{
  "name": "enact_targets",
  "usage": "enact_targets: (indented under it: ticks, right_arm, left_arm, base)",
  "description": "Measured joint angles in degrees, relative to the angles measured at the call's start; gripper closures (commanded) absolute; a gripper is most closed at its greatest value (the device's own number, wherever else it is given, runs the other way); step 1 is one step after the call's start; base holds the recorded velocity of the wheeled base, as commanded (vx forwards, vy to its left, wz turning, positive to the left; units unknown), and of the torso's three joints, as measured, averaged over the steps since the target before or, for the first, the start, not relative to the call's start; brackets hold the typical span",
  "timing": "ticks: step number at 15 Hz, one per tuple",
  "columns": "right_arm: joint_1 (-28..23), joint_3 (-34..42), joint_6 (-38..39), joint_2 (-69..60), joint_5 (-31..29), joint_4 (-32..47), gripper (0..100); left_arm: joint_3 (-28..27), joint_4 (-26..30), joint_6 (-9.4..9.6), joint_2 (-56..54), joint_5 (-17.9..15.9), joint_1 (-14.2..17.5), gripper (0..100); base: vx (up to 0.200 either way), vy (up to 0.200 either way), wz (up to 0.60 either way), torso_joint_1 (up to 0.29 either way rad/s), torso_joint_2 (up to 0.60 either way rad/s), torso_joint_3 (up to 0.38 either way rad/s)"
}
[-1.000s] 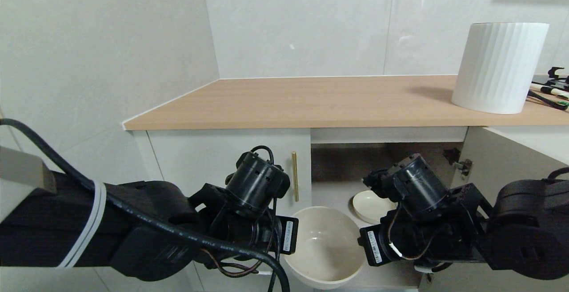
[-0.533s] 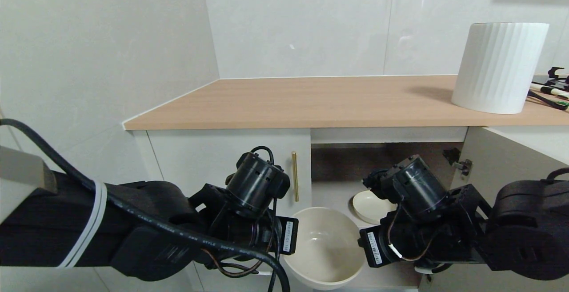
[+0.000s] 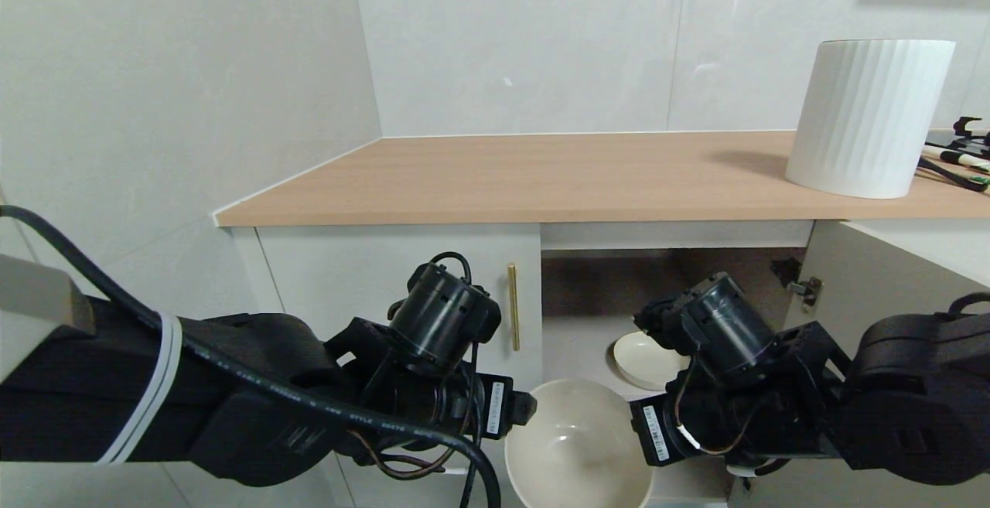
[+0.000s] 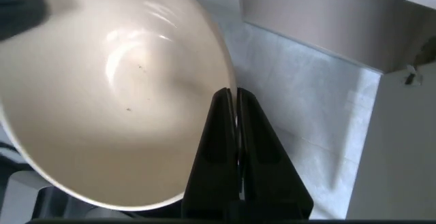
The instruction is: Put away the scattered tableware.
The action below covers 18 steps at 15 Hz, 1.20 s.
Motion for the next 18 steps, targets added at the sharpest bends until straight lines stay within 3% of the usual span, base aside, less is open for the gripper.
enact_targets:
  ticks: [5, 14, 18]
  right_arm:
    - [-3.0, -0.2, 0.1, 2.7, -1.1, -3.7, 100]
    - [-15.3, -1.5, 8.4, 15.8, -4.2, -23.5, 100]
    - [-19.8, -3.1, 8.3, 21.1, -5.5, -27.1, 100]
  left_arm:
    - [-0.1, -1.4, -0.07, -0.3, 0.4, 0.1, 0]
    - [0.2, -2.0, -0.11, -1.5, 0.5, 0.3, 0]
    - [0.2, -1.9, -0.11, -1.6, 0.4, 0.4, 0]
  base:
    - [0.0, 0.0, 0.0, 0.0, 0.0, 0.0]
    - [0.0, 0.0, 0.0, 0.0, 0.0, 0.0]
    - [0.0, 0.0, 0.0, 0.0, 0.0, 0.0]
